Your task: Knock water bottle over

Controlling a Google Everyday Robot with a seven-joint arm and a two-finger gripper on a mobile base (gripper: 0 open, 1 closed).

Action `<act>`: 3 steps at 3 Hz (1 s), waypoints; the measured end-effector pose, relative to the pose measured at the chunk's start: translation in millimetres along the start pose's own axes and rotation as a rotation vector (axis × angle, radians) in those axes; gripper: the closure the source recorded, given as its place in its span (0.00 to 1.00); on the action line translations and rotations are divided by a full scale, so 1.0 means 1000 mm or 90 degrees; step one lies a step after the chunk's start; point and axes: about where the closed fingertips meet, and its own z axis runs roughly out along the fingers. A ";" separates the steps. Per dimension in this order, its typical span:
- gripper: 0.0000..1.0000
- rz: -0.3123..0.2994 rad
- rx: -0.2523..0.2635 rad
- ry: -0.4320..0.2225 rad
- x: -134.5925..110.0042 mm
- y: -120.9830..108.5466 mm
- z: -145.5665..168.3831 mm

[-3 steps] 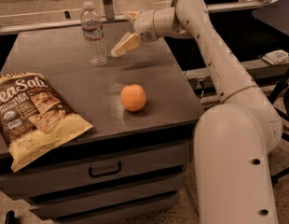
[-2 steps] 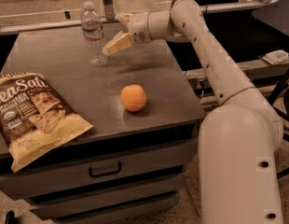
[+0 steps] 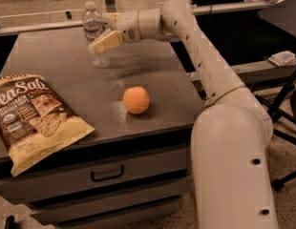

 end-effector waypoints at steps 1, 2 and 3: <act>0.28 -0.001 -0.031 -0.007 -0.009 0.009 0.012; 0.51 -0.003 -0.049 0.032 -0.010 0.017 0.010; 0.75 -0.032 -0.064 0.140 -0.017 0.026 0.000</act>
Offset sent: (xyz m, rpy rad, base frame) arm -0.0193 -0.0080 0.0094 -0.1871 0.0225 0.0685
